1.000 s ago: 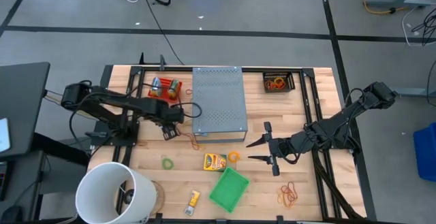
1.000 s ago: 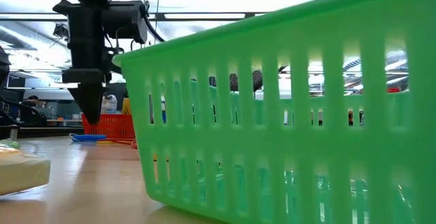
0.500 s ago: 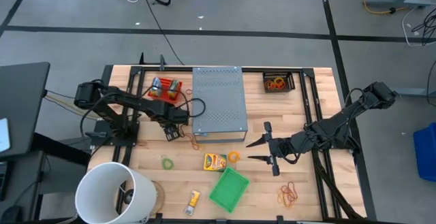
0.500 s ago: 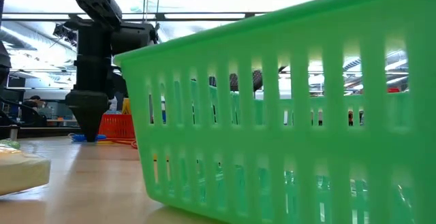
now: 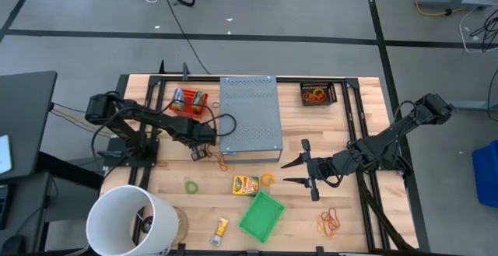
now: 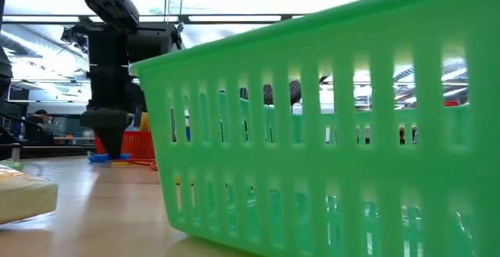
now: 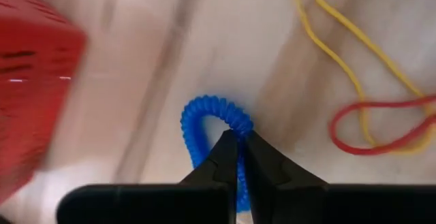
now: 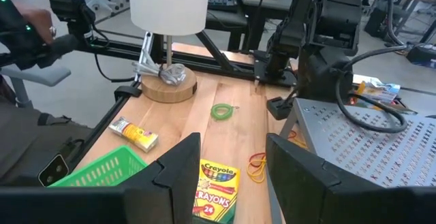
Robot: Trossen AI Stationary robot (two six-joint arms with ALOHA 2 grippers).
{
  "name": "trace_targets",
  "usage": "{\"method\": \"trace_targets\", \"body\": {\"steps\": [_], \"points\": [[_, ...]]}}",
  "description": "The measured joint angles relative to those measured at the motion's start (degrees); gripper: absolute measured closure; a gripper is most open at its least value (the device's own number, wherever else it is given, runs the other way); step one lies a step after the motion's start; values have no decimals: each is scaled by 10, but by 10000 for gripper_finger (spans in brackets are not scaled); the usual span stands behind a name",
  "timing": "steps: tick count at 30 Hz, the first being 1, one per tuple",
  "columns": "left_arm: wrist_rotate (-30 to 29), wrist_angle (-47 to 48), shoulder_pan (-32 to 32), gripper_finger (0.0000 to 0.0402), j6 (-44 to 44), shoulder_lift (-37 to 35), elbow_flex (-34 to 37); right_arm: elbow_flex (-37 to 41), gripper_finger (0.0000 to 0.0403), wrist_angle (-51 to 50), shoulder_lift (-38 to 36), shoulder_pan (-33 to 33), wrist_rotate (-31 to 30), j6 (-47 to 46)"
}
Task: Pick & Place Office Desk Supplies
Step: Put the blue spring keychain into the black basket
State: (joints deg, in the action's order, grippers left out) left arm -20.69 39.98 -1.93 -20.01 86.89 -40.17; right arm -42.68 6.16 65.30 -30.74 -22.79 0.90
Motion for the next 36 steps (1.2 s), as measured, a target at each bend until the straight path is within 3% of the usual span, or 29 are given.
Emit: {"method": "trace_targets", "body": {"steps": [9,20,31,36], "points": [[-37,0,35,392,-16,-58,0,0,229,0,0,0,0,0],[-85,-33,69,392,4,-186,0,0,229,1,0,1,0,0],[-122,-187,103,393,135,-308,0,-1,229,29,16,20,-2,17],[-107,-276,106,393,218,-329,0,-1,229,79,57,51,-6,48]]}}
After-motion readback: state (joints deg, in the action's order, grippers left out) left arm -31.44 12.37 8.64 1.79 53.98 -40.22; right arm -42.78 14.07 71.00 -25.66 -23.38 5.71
